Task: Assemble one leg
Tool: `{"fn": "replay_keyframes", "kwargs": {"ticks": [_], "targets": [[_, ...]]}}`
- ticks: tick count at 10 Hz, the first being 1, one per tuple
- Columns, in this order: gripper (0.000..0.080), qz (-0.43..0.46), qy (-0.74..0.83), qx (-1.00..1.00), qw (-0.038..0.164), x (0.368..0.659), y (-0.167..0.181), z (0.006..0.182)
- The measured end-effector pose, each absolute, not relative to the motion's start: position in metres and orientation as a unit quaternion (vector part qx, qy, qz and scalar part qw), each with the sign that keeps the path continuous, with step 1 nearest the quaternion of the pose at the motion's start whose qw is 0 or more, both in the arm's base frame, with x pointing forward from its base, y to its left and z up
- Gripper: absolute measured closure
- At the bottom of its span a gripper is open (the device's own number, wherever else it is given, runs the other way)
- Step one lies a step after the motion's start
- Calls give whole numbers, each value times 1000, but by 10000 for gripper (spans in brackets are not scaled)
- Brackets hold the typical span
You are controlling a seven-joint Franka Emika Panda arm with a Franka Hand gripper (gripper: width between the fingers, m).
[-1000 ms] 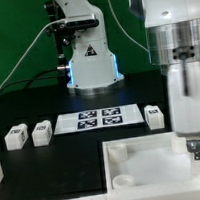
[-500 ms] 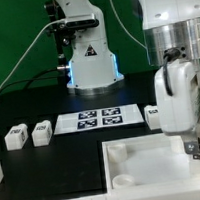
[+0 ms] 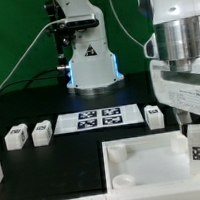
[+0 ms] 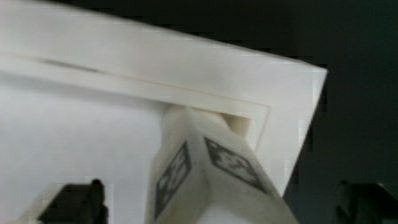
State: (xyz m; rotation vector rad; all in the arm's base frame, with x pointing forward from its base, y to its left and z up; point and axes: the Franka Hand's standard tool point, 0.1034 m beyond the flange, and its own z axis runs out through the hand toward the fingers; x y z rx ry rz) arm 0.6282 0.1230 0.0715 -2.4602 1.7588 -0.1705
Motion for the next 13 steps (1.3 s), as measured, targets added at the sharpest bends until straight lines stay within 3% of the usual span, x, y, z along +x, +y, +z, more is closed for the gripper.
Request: {"fn": "replay_keyframes", "kwargs": {"ticks": [3,5,8,10,13], "targets": [[151,-69,417,-905,35,629,118,72],[151,-72,219,-973,-6,631,119,75],[160,-73,205,-976,-8,634,116,76],[474,-73,303,-950,1,634,116,76],[508,-70,455,-888,10,633,113,75]]}}
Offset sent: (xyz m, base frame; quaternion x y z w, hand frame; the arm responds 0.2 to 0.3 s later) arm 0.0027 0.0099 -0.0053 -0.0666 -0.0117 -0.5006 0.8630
